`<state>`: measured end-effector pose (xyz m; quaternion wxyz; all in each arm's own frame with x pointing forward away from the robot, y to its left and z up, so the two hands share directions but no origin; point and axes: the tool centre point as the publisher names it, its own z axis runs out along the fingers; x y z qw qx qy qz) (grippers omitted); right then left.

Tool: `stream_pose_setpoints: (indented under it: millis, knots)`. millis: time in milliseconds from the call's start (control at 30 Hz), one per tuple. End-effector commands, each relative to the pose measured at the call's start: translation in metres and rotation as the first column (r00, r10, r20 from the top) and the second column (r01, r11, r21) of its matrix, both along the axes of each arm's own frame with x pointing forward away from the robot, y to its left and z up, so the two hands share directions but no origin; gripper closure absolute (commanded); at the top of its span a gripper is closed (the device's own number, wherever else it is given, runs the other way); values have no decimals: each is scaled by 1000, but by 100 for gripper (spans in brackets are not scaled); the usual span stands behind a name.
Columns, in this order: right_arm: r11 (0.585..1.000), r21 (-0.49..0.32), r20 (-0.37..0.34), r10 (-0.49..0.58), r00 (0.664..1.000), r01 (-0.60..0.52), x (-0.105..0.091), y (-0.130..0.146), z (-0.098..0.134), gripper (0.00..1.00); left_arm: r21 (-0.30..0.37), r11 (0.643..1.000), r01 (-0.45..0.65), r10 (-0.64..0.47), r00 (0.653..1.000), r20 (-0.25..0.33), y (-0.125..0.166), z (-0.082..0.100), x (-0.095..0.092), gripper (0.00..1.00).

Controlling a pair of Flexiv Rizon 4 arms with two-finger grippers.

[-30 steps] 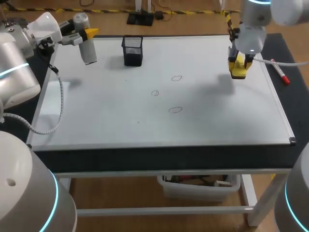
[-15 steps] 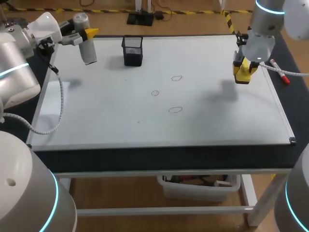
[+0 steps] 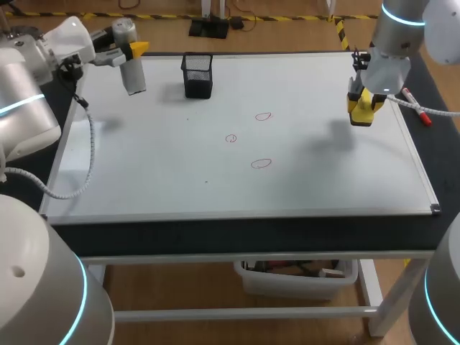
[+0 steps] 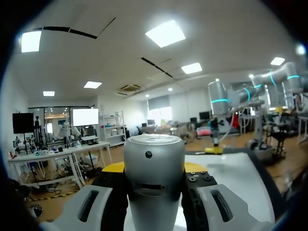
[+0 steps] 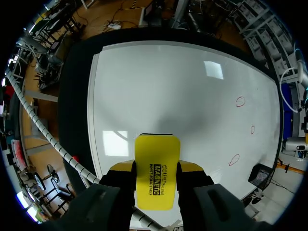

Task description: Pick up the inspection probe, press it on each red-marked spot on the whiteboard one by one, put down the probe, pick up the eraser, and wipe off all the red marks.

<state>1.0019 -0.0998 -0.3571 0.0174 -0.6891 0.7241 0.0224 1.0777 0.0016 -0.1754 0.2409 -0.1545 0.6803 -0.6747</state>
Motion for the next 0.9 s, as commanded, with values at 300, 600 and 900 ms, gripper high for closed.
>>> stream_pose_setpoints:
  millis: [300, 600, 900]
  knots:
    - [1000, -1, 1, 2, 1000, -2, 0, -1, 1, 100, 6, 988, 157, -157, 988, -9, -83, 2, -25, 100]
    - [1000, -1, 1, 2, 1000, -2, 0, -1, 1, 100, -67, 963, 261, -262, 965, -2, -122, -4, -45, 100]
    - [1000, -1, 1, 2, 1000, -2, 0, -1, 1, 100, -99, 924, 370, -375, 926, -34, -157, -20, -55, 100]
